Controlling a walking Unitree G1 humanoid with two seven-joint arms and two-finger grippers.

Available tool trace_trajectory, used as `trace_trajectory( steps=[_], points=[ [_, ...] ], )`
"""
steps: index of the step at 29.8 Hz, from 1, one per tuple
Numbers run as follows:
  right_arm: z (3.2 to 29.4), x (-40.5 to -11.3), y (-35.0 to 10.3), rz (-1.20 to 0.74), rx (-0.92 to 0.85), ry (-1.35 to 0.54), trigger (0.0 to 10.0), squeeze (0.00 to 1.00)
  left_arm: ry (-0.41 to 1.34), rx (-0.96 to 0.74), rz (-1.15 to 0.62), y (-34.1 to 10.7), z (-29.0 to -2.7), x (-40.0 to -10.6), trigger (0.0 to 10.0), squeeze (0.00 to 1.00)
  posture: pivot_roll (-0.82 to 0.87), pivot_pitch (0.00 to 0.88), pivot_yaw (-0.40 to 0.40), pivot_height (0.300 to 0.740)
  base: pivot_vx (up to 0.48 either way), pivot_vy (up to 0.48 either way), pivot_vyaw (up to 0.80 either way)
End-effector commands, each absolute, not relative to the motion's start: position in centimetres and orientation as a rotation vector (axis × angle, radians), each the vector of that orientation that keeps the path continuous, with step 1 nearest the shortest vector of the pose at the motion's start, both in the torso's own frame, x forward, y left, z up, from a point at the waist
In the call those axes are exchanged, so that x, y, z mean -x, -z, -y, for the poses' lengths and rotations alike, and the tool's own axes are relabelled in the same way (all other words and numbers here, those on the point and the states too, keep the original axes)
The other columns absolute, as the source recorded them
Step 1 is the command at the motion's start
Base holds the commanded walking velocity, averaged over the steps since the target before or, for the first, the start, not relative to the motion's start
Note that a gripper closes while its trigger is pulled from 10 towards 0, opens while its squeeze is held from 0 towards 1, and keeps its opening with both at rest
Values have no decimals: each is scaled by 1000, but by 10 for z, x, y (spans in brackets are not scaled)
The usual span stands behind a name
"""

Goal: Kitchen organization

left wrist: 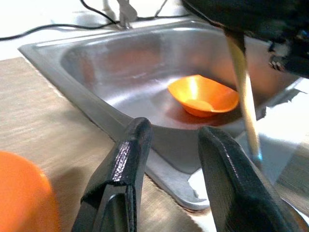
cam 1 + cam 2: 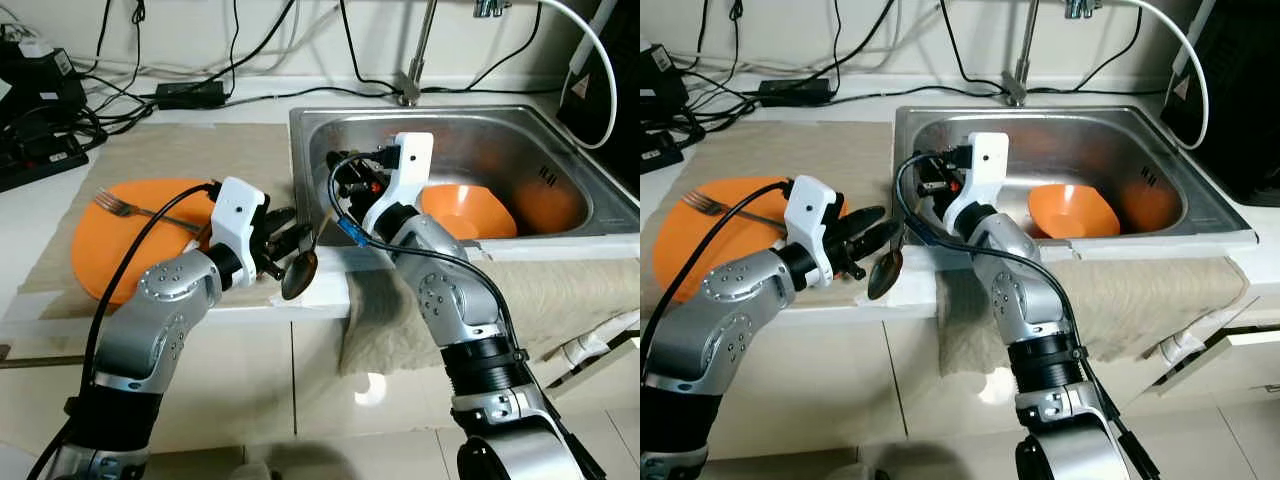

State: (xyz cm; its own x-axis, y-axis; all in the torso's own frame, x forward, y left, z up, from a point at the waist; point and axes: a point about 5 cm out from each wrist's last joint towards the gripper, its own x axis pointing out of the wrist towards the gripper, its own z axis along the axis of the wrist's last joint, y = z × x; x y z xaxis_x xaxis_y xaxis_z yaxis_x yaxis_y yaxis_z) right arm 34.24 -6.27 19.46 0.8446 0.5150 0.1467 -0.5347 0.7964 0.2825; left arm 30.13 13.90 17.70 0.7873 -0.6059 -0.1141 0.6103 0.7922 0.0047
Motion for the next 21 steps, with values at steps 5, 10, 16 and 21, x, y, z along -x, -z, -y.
trace_trajectory(
  steps=[5,10,16,21],
  points=[
    [89,-347,-176,-6,-241,-460,0,0,616,-42,-12,-202,-149,-304,10000,0,78,21,13,740,0,0,0],
    [93,-348,-178,-3,-240,-453,0,0,590,-55,-27,-199,-161,-302,10000,0,82,23,11,740,0,0,0],
    [96,-351,-189,19,-261,-455,0,0,575,-47,-23,-200,-163,-301,10000,0,89,26,5,740,0,0,0],
    [97,-353,-196,42,-271,-459,0,0,591,-26,-29,-196,-154,-300,10000,0,85,25,8,740,0,0,0]
  ],
)
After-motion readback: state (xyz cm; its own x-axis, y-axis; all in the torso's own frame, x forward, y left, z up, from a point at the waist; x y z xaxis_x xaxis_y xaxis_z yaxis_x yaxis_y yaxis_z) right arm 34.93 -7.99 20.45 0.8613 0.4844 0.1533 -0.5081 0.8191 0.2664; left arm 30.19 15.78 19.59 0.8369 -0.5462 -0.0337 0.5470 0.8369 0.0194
